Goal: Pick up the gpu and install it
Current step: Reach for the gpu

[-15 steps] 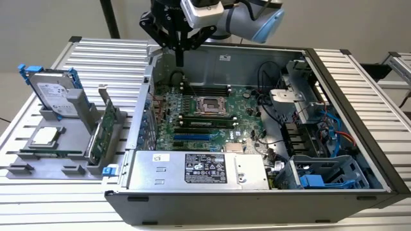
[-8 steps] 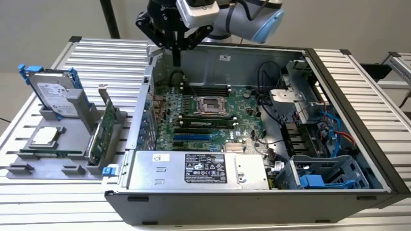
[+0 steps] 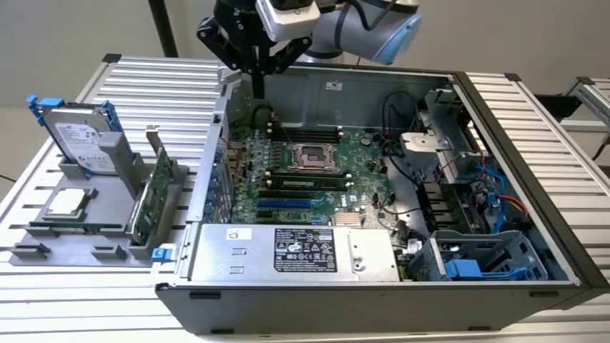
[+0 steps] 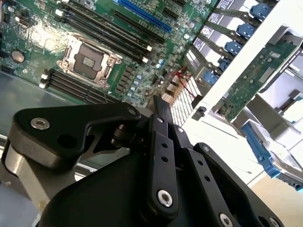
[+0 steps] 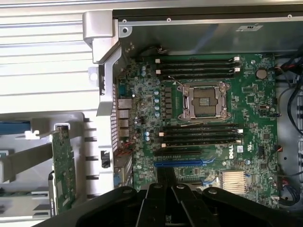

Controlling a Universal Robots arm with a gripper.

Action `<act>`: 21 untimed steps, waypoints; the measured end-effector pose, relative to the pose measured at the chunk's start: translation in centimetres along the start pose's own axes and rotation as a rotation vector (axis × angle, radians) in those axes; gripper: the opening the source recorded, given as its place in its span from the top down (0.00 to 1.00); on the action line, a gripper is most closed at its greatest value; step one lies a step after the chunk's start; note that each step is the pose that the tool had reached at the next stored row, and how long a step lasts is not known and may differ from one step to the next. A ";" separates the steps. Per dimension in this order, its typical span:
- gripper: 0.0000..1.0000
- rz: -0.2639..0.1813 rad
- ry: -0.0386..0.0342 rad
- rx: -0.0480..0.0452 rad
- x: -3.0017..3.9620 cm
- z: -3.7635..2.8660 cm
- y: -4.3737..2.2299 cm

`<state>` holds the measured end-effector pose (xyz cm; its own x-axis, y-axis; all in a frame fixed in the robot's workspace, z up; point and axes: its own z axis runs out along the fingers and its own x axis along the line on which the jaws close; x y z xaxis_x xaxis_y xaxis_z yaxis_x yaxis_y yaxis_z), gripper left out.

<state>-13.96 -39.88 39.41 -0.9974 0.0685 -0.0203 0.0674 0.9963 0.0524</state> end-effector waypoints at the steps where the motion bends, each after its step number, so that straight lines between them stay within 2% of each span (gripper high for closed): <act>1: 1.00 0.000 0.0001 0.0001 0.08 -0.01 -0.01; 21: 1.00 0.000 0.0001 0.0000 2.04 -0.05 -0.14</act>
<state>-16.01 -39.88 39.42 -0.9975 0.0682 -0.0202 0.0671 0.9964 0.0524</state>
